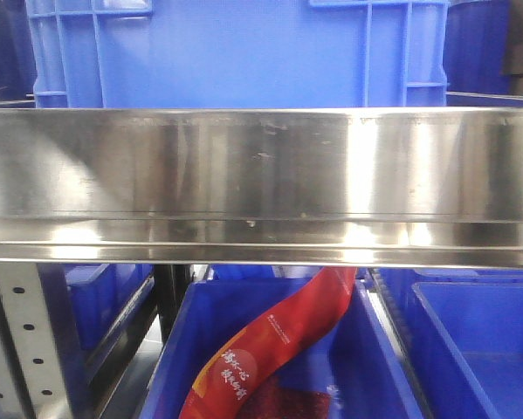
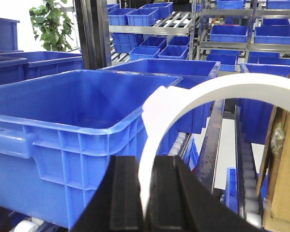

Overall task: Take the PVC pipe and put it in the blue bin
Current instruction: 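Move both grippers holding the white clamps over the open blue bin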

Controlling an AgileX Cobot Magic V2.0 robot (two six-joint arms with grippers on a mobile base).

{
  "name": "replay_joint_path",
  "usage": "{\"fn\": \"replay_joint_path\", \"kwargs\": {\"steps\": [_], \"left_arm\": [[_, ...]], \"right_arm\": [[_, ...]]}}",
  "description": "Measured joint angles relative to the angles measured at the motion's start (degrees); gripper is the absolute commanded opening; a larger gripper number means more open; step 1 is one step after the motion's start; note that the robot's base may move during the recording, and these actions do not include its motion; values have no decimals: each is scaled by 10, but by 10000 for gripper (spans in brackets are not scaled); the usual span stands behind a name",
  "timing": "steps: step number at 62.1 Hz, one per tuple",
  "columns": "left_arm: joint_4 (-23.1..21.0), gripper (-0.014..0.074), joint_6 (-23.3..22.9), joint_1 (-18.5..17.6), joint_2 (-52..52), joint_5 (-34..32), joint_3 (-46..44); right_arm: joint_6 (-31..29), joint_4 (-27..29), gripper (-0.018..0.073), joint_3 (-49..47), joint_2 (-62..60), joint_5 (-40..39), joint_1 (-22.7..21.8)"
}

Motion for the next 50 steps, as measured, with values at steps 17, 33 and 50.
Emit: {"fn": "replay_joint_path", "kwargs": {"steps": [17,33,50], "left_arm": [[0,-111,0,0,0,0,0],[0,-111,0,0,0,-23,0],[0,-111,0,0,0,-28,0]], "right_arm": [[0,0,-163,0,0,0,0],[0,0,-163,0,0,-1,0],[0,0,-163,0,0,-1,0]]}}
